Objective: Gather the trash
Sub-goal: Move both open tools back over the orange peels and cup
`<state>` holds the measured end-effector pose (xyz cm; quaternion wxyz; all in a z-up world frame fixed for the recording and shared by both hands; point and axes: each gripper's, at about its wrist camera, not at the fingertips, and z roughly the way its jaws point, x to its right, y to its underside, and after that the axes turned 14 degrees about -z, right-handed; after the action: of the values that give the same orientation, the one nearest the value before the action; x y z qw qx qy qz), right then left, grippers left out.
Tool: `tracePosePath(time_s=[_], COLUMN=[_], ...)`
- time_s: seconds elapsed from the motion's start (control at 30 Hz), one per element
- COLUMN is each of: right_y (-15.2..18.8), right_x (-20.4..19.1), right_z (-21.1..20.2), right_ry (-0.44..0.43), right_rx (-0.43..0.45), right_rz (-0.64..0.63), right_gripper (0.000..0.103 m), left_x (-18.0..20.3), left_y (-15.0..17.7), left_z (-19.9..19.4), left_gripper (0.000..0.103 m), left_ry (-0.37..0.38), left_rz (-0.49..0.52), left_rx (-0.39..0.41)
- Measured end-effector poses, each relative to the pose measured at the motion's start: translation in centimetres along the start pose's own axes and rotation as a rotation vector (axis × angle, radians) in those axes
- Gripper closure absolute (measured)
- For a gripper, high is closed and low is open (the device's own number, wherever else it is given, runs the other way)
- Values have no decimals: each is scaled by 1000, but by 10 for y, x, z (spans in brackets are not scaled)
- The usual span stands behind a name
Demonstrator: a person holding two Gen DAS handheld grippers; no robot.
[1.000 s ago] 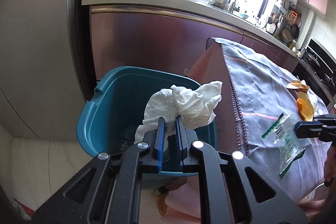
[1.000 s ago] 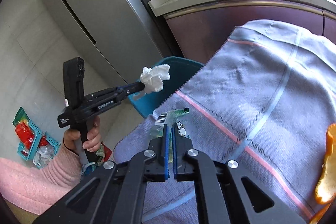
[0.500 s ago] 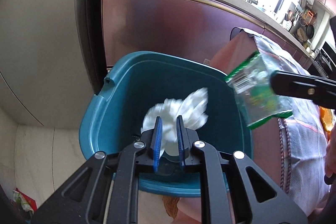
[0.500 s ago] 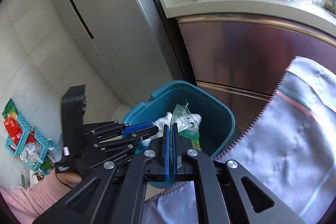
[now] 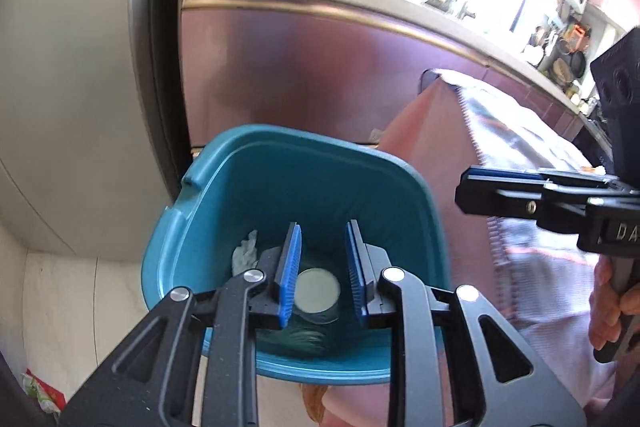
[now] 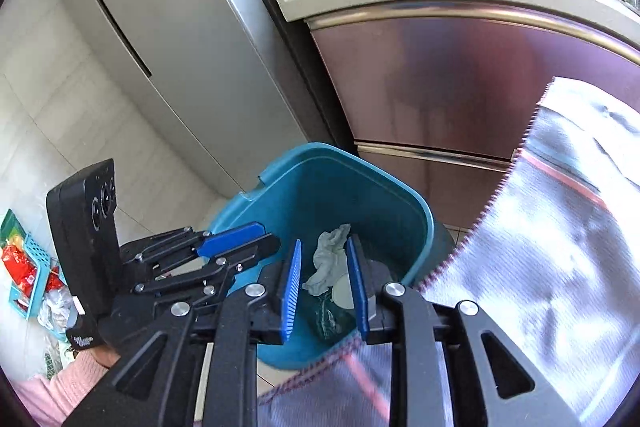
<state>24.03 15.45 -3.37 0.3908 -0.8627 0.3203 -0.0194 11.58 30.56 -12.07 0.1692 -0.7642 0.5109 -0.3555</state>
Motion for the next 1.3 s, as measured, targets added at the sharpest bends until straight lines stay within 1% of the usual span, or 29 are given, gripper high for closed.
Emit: tracePosePath(time_s=[0.03, 0.13, 0.23, 0.3, 0.4, 0.5, 0.67, 0.77, 0.83, 1.0, 1.13, 1.3], right_y=[5, 17, 31, 43, 64, 89, 135, 162, 176, 212, 224, 229], right_x=[0, -3, -3, 0, 4, 11, 27, 44, 56, 78, 89, 99], right_z=[-7, -39, -74, -98, -135, -173, -224, -247, -256, -278, -280, -279], right_ry=[0, 9, 35, 68, 137, 233, 369, 439, 467, 522, 534, 528], right_rx=[14, 63, 114, 144, 184, 214, 249, 256, 260, 271, 273, 276], right_rz=[-7, -27, -31, -25, -2, 36, 133, 194, 238, 321, 355, 362], right_gripper=[78, 73, 71, 68, 68, 67, 66, 66, 66, 66, 66, 66], left_x=[6, 24, 46, 64, 99, 137, 193, 221, 235, 262, 277, 287], left_y=[0, -1, 2, 5, 13, 26, 49, 65, 76, 90, 92, 95], left_z=[-5, -27, -47, -58, -66, -66, -54, -45, -36, -14, 4, 17], left_gripper=[78, 68, 61, 58, 56, 54, 53, 53, 53, 53, 53, 53], left_ry=[15, 80, 161, 227, 320, 385, 458, 474, 487, 466, 449, 418], left_rz=[11, 43, 89, 121, 177, 252, 331, 363, 371, 387, 384, 379], left_rx=[11, 45, 73, 78, 55, 22, -59, -107, -142, -195, -223, -248])
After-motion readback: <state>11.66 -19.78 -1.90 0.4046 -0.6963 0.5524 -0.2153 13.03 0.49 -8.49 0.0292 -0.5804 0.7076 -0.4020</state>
